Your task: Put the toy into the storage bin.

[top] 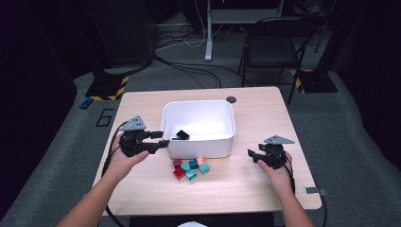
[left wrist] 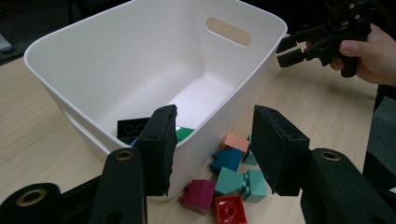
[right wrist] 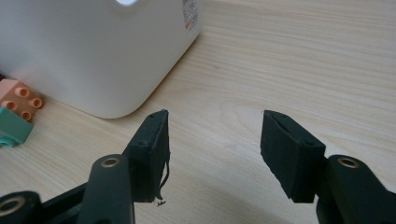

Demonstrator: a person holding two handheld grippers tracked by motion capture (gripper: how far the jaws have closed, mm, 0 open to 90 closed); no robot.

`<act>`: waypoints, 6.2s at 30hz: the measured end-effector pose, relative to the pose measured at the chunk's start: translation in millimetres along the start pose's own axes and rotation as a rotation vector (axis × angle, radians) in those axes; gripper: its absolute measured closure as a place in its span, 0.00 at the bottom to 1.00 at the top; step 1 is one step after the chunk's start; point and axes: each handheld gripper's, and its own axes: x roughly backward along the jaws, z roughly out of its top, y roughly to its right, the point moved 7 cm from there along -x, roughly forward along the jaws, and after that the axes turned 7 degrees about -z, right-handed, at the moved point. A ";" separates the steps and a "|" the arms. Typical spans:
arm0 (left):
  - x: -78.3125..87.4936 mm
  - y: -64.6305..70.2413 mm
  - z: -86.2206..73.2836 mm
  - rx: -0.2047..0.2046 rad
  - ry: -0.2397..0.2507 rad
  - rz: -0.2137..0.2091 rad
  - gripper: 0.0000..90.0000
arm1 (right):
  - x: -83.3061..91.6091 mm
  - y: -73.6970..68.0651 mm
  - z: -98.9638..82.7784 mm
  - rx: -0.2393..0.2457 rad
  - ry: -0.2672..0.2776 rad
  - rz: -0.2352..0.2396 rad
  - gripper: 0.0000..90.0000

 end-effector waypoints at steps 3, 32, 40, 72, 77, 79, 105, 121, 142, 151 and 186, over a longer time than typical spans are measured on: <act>3.1 1.5 -8.3 -0.004 0.005 -0.009 0.55 | 0.0 0.1 0.1 0.002 0.001 -0.002 0.46; -26.4 2.6 -71.6 0.029 -0.020 -0.019 0.51 | -1.1 -0.6 -0.8 0.000 -0.001 0.001 0.46; -42.4 4.4 -88.4 0.022 -0.062 -0.014 0.51 | -1.1 -0.1 -1.2 0.001 -0.003 0.001 0.46; -89.2 21.1 -125.2 0.025 -0.171 0.010 0.52 | -0.1 1.5 -0.9 0.002 0.002 -0.004 0.46; -91.3 18.6 -127.6 0.015 -0.196 0.011 0.56 | 0.3 1.6 -1.3 0.001 0.001 -0.003 0.46; -92.7 17.8 -128.0 0.021 -0.193 0.017 0.58 | 0.7 1.6 -1.5 -0.004 0.001 -0.003 0.46; -87.0 18.7 -127.0 0.033 -0.200 -0.021 0.65 | 2.3 3.9 -3.1 0.001 0.003 -0.012 0.46; -68.5 21.4 -104.4 0.011 -0.172 -0.046 0.65 | 0.7 3.4 -4.8 -0.006 -0.007 -0.010 0.46; -12.7 21.2 -42.7 -0.014 -0.099 -0.047 0.65 | 0.5 3.0 -5.2 0.001 -0.010 -0.009 0.46; 10.8 13.7 -17.0 0.004 -0.062 -0.030 0.65 | 0.5 2.7 -5.4 -0.001 -0.012 -0.009 0.46; -31.3 -36.2 19.7 0.054 -0.076 0.034 0.65 | 0.4 2.9 -5.6 0.002 -0.013 -0.006 0.46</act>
